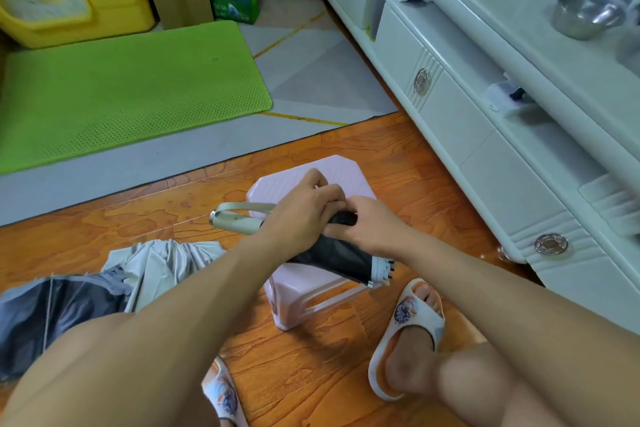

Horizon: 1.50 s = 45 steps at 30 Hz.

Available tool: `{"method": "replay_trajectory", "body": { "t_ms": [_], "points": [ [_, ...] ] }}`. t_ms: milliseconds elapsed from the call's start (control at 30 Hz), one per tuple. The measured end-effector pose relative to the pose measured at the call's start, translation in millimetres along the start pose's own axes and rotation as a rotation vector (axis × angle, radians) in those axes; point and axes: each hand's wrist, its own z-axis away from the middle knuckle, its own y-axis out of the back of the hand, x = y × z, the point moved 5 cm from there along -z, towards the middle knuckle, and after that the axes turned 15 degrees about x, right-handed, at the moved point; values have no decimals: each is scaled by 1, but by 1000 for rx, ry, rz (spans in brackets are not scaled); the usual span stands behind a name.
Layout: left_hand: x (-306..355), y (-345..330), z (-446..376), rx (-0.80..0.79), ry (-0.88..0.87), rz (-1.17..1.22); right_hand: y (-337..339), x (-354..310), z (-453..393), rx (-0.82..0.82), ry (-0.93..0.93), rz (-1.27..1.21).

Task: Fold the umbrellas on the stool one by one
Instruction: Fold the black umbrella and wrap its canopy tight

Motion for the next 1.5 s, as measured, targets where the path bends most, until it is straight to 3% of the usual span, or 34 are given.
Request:
{"method": "replay_trajectory", "body": {
  "t_ms": [100, 167, 233, 300, 400, 567, 667, 767, 800, 833, 900, 967, 1067, 1167, 1367, 1500],
  "points": [
    [-9, 14, -4, 12, 231, 124, 0, -4, -6, 89, -20, 52],
    [-30, 26, 3, -149, 379, 178, 3, -5, -5, 130, 2, 69],
    [-51, 40, 21, -367, 375, 88, 5, -6, -3, 148, 35, 68],
    [-63, 48, 39, -477, 256, -21, 5, -4, -3, 137, 37, 53],
    [-69, 44, 51, -334, 127, -74, 5, -4, -8, 149, 89, 100],
    [-78, 35, 54, -125, 230, -48, 24, -33, 15, 426, 414, 29],
    [-75, 33, 50, -91, 308, -46, 18, -45, 53, 140, 508, -100],
    [-76, 31, 47, -76, 345, -59, 5, -38, 79, -248, 454, 88],
    [-76, 30, 46, -72, 347, -67, 4, -31, 80, -280, 442, 154],
    [-75, 30, 46, -67, 348, -73, 8, -26, 74, -197, 449, 176],
    [-74, 29, 46, -58, 348, -70, 24, -13, 54, 139, 402, 191],
    [-70, 29, 47, -38, 319, -68, 35, 2, 36, 338, 236, 242],
    [-65, 30, 48, -23, 239, -41, 27, 17, 20, 288, 140, 309],
    [-57, 26, 50, -59, 228, 22, 24, 19, 19, 317, 194, 289],
    [-48, 32, 42, 43, 331, 131, 16, 25, 32, 370, 314, 236],
    [-39, 35, 45, -7, 297, 206, 18, 31, 34, 405, 302, 168]
  ]
}}
